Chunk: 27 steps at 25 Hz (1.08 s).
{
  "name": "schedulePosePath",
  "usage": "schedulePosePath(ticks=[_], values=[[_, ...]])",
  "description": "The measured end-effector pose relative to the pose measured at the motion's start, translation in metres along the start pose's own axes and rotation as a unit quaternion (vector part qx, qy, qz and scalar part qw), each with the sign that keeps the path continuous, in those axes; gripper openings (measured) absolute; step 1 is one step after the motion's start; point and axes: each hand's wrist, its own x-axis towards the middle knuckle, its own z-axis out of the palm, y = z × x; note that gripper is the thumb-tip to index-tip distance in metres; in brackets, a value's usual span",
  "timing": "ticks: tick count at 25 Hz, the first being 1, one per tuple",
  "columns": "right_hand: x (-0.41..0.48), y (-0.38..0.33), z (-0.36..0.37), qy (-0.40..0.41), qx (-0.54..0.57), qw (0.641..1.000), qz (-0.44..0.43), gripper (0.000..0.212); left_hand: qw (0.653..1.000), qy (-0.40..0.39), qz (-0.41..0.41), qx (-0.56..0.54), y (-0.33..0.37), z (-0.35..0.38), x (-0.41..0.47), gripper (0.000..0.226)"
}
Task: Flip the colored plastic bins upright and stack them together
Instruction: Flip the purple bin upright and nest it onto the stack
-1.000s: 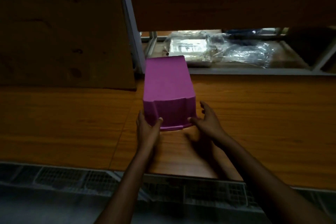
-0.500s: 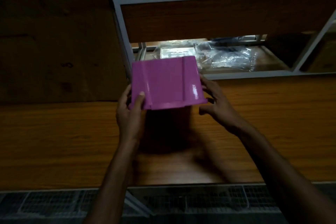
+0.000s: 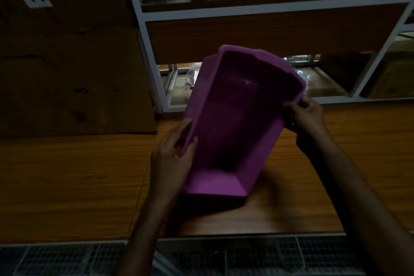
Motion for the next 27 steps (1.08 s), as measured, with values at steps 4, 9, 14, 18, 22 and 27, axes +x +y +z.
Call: schedulePosePath(ticks=[4,9,14,18,22,27], values=[[-0.006,0.008,-0.003,-0.053,0.072,0.996,0.008,0.034,0.997,0.075,-0.017,0.023,0.008,0.016,0.003,0.038],[-0.061,0.027,0.005,-0.163,-0.12,0.968,-0.145,0.062,0.957,0.086,-0.199,-0.19,-0.036,0.027,0.014,0.021],[-0.091,0.037,0.029,-0.143,-0.261,0.929,-0.219,0.073,0.875,0.034,-0.327,-0.355,-0.07,0.036,-0.004,0.018],[-0.078,0.012,0.032,-0.113,-0.253,0.945,-0.176,0.051,0.887,0.028,-0.328,-0.322,-0.061,0.03,-0.003,0.017],[-0.037,-0.011,0.013,-0.104,-0.083,0.99,0.056,0.038,0.89,-0.092,-0.356,-0.271,-0.025,0.0,0.03,0.019],[-0.014,-0.014,-0.022,-0.144,-0.006,0.957,0.252,0.034,0.867,-0.112,-0.396,-0.281,0.013,-0.003,0.05,0.013]])
